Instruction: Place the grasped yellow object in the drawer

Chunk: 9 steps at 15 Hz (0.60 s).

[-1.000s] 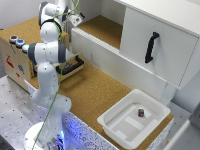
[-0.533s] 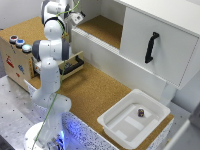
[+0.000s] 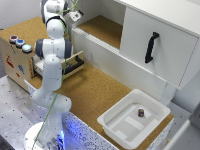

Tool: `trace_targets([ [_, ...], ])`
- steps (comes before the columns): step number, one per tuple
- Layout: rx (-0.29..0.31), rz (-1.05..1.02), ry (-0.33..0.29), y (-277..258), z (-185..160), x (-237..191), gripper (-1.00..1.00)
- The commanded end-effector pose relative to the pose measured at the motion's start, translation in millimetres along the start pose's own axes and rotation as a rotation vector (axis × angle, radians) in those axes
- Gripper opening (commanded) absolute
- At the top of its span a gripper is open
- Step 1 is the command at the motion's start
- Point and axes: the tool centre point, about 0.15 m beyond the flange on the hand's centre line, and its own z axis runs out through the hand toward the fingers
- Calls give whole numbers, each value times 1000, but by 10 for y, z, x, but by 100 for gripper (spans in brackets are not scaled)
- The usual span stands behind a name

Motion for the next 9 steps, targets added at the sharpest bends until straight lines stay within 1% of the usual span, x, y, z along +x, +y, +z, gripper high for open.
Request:
trace_targets([
  [1, 93, 31, -131, 65, -55, 209, -100],
  [5, 54, 50, -120, -30, -203, 114, -100],
  [8, 28, 62, -104, -229, -381, -63, -100],
  [9, 29, 69, -99, -311, -417, -149, -100],
])
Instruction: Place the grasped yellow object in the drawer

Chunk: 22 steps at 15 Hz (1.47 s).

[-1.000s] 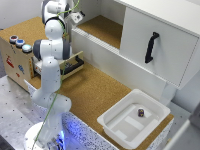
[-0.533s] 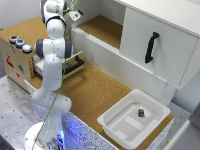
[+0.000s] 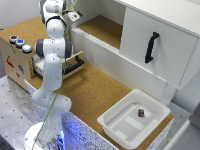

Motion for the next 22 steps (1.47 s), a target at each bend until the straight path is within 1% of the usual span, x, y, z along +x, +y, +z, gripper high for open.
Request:
trace_targets([
  [1, -9, 38, -103, -288, -326, -231, -100],
  [3, 23, 62, -131, -418, -170, -450, -100],
  [4, 33, 101, -129, -494, -101, -608, -100],
  [5, 38, 124, -126, -558, -56, -713, -100],
  [6, 37, 139, -142, -620, -2, -794, -100],
  [7, 45, 174, -127, -690, 53, -890, -100],
  [8, 38, 198, -141, -767, 126, -976, -100],
  [9, 46, 240, -124, -835, 195, -1056, -100],
  [10, 40, 275, -112, -891, 250, -1114, -100],
  [12, 8, 339, -70, -962, 324, -1195, -100],
  [13, -18, 360, -41, -983, 351, -1221, -100],
  [15, -41, 435, 49, -1022, 423, -1287, -100],
  [16, -61, 432, 80, -1048, 449, -1272, -100],
  [18, -70, 404, 141, -1078, 506, -1208, -100],
  [20, -53, 359, 181, -1124, 610, -1101, -100],
  [22, -23, 329, 193, -1159, 720, -1044, -100],
])
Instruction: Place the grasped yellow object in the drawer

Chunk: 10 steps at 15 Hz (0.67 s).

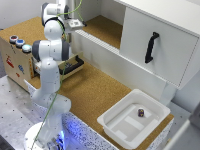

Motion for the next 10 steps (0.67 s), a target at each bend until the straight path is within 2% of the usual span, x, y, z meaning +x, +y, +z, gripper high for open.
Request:
trace_targets([
  [1, -55, -67, 246, -287, 416, -256, -100],
  [5, -43, -113, 201, -230, 556, -244, -100],
  [8, -52, -160, 142, -57, 621, -198, -100],
  [10, -71, -160, 133, 47, 630, -191, -100],
])
